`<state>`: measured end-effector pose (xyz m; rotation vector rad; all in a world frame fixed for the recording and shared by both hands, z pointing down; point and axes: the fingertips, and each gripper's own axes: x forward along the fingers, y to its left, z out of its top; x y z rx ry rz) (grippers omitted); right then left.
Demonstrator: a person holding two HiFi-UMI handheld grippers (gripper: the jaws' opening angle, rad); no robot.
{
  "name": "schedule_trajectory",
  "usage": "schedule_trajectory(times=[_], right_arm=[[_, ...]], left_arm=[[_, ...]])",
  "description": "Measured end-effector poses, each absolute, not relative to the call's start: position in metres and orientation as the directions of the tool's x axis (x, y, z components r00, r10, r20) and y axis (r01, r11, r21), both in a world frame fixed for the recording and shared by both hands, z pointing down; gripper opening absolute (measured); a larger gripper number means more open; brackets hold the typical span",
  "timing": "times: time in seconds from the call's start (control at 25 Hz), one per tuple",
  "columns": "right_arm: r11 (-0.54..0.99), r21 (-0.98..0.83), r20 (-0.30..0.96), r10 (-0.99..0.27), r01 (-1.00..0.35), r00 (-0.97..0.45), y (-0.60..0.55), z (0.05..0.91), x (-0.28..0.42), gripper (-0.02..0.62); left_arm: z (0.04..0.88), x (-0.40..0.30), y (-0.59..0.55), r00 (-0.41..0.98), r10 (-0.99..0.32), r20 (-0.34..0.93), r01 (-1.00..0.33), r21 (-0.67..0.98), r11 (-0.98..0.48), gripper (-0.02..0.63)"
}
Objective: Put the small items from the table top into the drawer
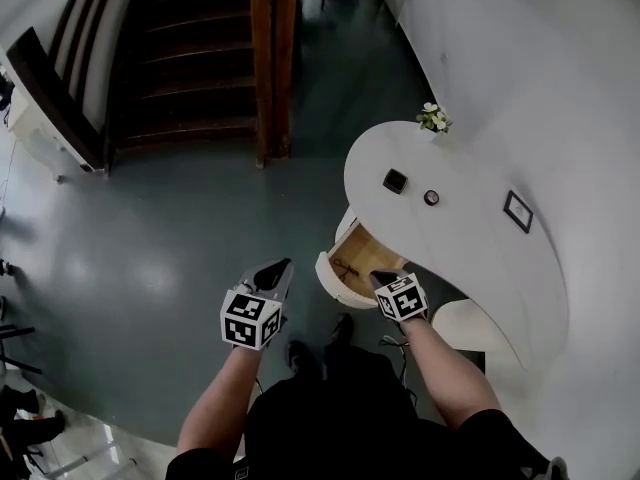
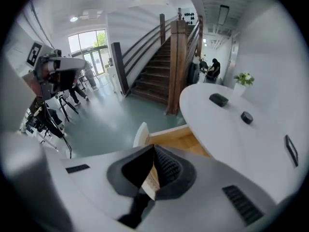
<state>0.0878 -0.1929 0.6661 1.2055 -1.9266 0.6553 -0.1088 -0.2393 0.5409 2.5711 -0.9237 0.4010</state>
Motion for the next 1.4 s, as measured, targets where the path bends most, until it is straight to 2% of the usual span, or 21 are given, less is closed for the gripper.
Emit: schedule_trajectory(times=[0.36, 0.64, 1.12, 1.24, 1.4], right_arm=[[0.414, -0.063, 0.656, -0.668, -0.908, -0.350, -0.191, 0.570, 0.087, 0.011], [0.358, -0.157, 0.474, -0.791, -0.921, -0.388, -0.181, 0.504, 0.124, 0.011], [0.426, -0.147, 0.282, -0.847, -0.893, -0.450, -0.167, 0.427, 0.195, 0.011], [0.458, -0.104, 0.266, -0.842, -0.883, -0.469, -0.177, 0.414, 0.200, 0.011], [0.441, -0.119, 0.171, -0.873, -0.889, -0.456, -0.188, 0.383, 0.203, 0.011]], left_arm=[[0.497, -0.100, -0.238, 0.761, -0.553, 0.339, -0.636, 0.225, -0.738, 0.012], [0.464, -0.062, -0.237, 0.757, -0.568, 0.322, -0.638, 0.177, -0.750, 0.012], [0.412, 0.002, -0.241, 0.711, -0.670, 0.214, -0.703, 0.224, -0.675, 0.011], [0.404, 0.006, -0.244, 0.695, -0.689, 0.208, -0.719, 0.184, -0.670, 0.011], [0.390, 0.002, -0.250, 0.673, -0.711, 0.203, -0.737, 0.108, -0.667, 0.011]])
